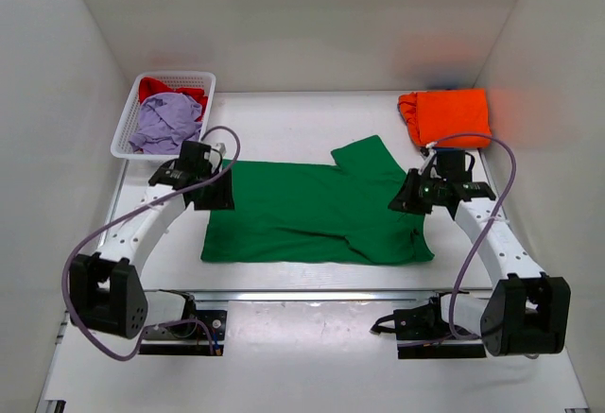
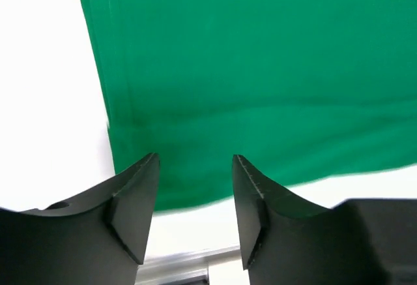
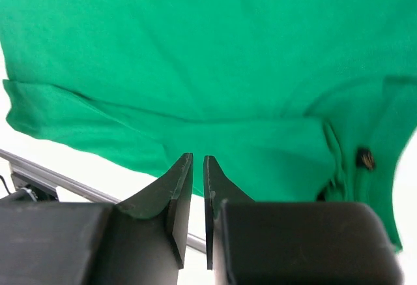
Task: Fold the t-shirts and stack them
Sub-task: Grap the side of the flattened tshirt furthest away from the robot with both arms
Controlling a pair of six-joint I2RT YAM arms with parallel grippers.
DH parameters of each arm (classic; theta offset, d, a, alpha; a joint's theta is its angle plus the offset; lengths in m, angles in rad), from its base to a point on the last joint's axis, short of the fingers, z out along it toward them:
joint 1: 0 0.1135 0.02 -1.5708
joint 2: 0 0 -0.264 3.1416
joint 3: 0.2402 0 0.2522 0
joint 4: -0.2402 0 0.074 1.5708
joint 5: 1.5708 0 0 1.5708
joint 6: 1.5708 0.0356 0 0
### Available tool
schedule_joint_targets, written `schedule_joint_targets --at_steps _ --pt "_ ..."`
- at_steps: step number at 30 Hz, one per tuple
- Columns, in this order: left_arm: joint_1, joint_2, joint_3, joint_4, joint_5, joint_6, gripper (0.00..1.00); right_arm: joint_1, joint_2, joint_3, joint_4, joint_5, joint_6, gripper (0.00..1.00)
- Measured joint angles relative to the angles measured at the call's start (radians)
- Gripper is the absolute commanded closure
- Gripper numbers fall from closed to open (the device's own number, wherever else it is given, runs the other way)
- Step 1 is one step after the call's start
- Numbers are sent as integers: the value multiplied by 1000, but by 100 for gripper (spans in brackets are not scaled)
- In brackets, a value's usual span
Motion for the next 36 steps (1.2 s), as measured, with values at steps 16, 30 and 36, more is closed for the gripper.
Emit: schedule_joint_targets --at_steps 16,30,36 --pt "80 608 390 257 -81 77 40 29 397 318 96 3 -42 84" --pt "101 785 510 302 -142 60 34 28 643 439 153 6 -68 80" --pt "102 788 517 312 -167 58 36 23 681 480 158 8 -78 80"
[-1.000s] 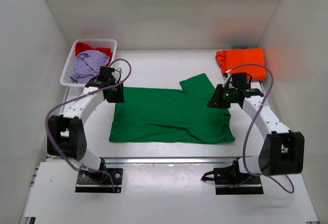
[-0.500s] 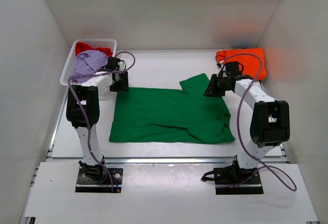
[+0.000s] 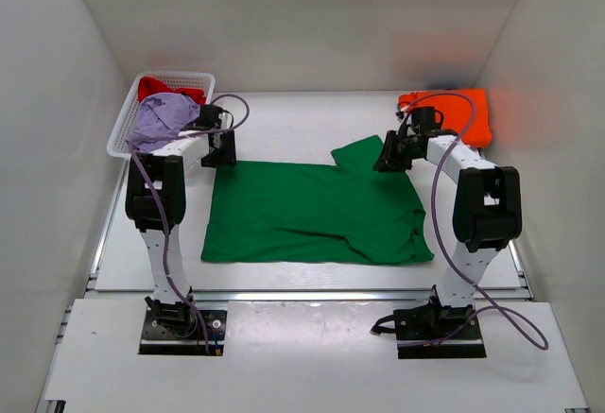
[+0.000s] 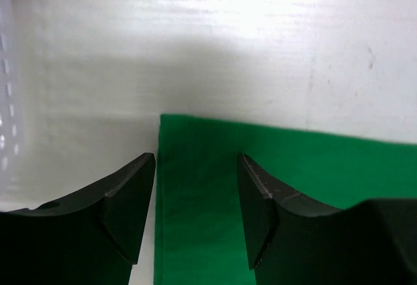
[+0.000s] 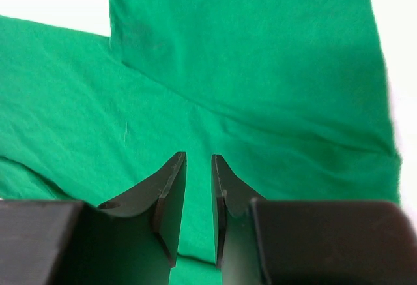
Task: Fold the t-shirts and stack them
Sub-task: Grap the side of the flattened tshirt furthest away from the robot with both arms
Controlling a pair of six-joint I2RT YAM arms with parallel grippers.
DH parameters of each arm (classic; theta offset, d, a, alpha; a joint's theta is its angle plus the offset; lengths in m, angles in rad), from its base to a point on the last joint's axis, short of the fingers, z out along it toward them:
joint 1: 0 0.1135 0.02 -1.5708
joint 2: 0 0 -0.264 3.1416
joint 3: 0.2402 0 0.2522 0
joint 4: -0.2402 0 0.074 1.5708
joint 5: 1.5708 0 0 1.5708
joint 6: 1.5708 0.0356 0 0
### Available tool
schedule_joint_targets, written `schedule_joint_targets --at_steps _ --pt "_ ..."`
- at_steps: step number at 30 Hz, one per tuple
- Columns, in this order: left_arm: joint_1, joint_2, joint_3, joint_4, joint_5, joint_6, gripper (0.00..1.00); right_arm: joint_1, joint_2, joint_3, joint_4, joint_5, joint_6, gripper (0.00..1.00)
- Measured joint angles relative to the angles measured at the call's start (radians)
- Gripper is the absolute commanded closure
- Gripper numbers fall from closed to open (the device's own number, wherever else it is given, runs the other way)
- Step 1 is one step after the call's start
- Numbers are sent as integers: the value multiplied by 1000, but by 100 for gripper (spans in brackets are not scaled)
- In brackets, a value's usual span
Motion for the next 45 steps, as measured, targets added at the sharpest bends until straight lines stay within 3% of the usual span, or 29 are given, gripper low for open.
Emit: schedule_joint_targets --at_steps 5,11,17,21,26,27,29,30,31,45 --pt "-1 50 64 -13 -22 -1 33 -17 45 80 -2 5 -7 79" --pt "1 61 81 -22 -25 -19 55 -36 112 202 -18 15 -24 76" --pt "-1 62 86 -29 -23 -23 91 -53 230 335 -42 35 -38 65" --pt "-2 62 86 -29 -22 -14 95 -55 343 431 -68 69 -57 54" --pt "-7 62 86 -28 -19 -6 95 -51 437 531 -124 129 -85 52" --pt "-8 62 86 -28 -18 -6 94 -50 444 546 -136 139 -92 56" --pt "-9 62 86 -28 -17 -5 95 -44 461 568 -159 161 -107 74" --pt "-9 62 86 -28 -16 -5 97 -40 469 578 -171 167 -113 92" --pt "-9 62 86 -28 -14 -5 98 -35 475 585 -177 173 -122 100" --pt "-10 60 94 -45 12 -2 100 -22 475 619 -281 134 -132 100"
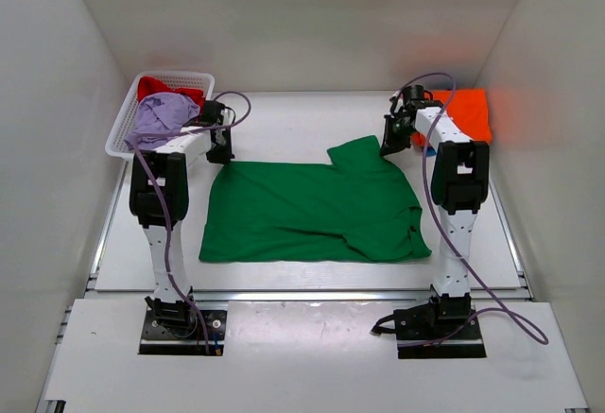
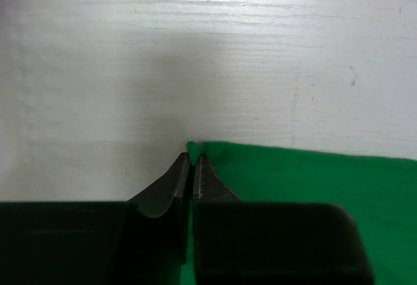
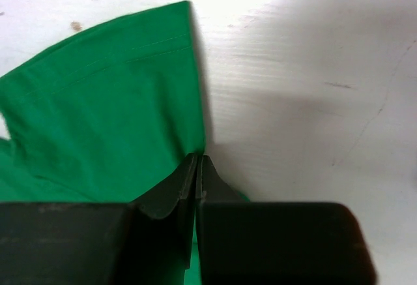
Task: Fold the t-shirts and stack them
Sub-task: Grap the side of the flattened tshirt furthest away from the robot with both arms, then fold the other side of the tshirt into a rectangle
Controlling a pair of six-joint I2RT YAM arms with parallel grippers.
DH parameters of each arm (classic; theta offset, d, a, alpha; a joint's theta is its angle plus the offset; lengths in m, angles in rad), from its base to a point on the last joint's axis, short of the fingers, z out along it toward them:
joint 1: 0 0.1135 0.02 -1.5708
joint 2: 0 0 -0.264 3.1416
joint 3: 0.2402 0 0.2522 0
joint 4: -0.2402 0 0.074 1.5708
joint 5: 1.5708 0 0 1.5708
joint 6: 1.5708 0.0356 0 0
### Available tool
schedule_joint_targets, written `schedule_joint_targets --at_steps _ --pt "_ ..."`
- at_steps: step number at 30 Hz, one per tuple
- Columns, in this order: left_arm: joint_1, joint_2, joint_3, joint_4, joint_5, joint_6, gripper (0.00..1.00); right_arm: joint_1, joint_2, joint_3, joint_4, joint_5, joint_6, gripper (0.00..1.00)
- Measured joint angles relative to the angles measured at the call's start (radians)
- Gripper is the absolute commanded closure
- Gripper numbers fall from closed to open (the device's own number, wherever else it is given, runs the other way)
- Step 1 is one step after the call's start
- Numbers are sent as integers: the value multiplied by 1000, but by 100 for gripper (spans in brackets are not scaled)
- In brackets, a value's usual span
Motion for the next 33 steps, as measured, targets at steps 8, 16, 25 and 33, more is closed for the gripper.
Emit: schedule_joint_targets --at_steps 8,16,25,33 --pt "-13 -74 -21 -14 22 0 100 2 -265 -211 11 -58 -14 100" --pt "-12 -298 -192 -10 43 5 100 -2 -605 -500 70 -117 -18 100" --pt "23 -547 -467 3 49 18 100 -58 -826 -807 89 -160 -6 100" --pt "36 -642 -624 39 48 34 99 -99 -1004 -959 117 -183 6 100"
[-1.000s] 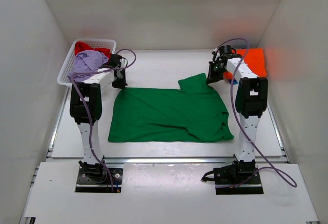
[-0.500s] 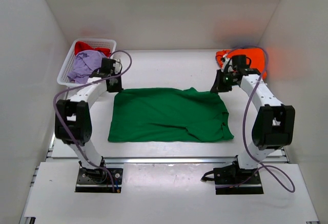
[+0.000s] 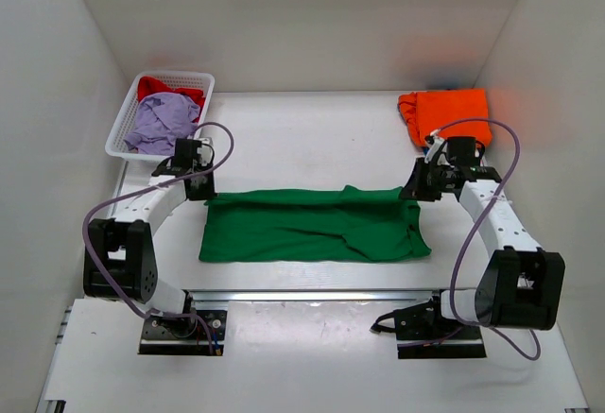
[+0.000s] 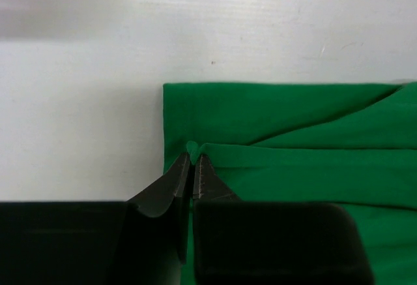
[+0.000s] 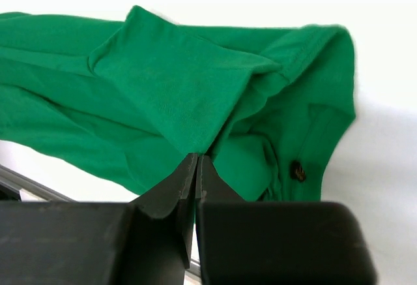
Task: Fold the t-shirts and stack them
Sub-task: Fold the other side of the tshirt into a rectangle
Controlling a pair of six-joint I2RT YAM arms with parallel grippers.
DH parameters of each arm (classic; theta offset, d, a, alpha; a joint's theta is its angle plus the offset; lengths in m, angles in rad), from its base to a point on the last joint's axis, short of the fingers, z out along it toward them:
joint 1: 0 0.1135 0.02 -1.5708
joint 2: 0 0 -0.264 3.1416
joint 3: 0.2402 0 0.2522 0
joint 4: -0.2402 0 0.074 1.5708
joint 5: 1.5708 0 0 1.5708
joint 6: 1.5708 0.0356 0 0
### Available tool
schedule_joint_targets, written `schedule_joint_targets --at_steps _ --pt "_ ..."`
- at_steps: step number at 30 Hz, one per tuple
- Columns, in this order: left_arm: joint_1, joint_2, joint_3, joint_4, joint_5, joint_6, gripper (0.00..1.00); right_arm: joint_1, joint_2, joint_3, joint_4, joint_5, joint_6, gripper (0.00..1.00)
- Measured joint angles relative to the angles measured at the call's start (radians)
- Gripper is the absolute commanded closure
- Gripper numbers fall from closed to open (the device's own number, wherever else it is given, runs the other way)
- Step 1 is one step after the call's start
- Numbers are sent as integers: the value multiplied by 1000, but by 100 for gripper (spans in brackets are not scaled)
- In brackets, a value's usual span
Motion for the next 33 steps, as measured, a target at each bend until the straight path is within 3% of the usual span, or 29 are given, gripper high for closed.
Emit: schedule_joint_targets --at_steps 7,14,22,23,24,25,28,33 --pt "-2 -27 -66 13 1 1 95 -27 -53 -84 -11 1 3 100" --pt "-6 -126 -111 20 1 1 99 -35 -101 -126 -15 3 3 100" --pt "-13 -191 -167 21 0 8 91 -37 -140 -147 -54 19 14 100" --pt "-14 -196 -175 21 0 8 88 -37 -148 -147 -66 28 18 100" --pt "-16 -198 -180 19 0 8 79 -37 -153 -147 -77 36 18 100" --pt "-17 -199 -183 18 0 11 62 -37 -159 -147 -89 47 21 100" --pt "-21 -201 -186 -1 1 11 53 -44 -169 -147 -129 86 27 96" --pt "-27 -259 -186 -32 1 5 48 -88 -201 -147 -165 163 45 70"
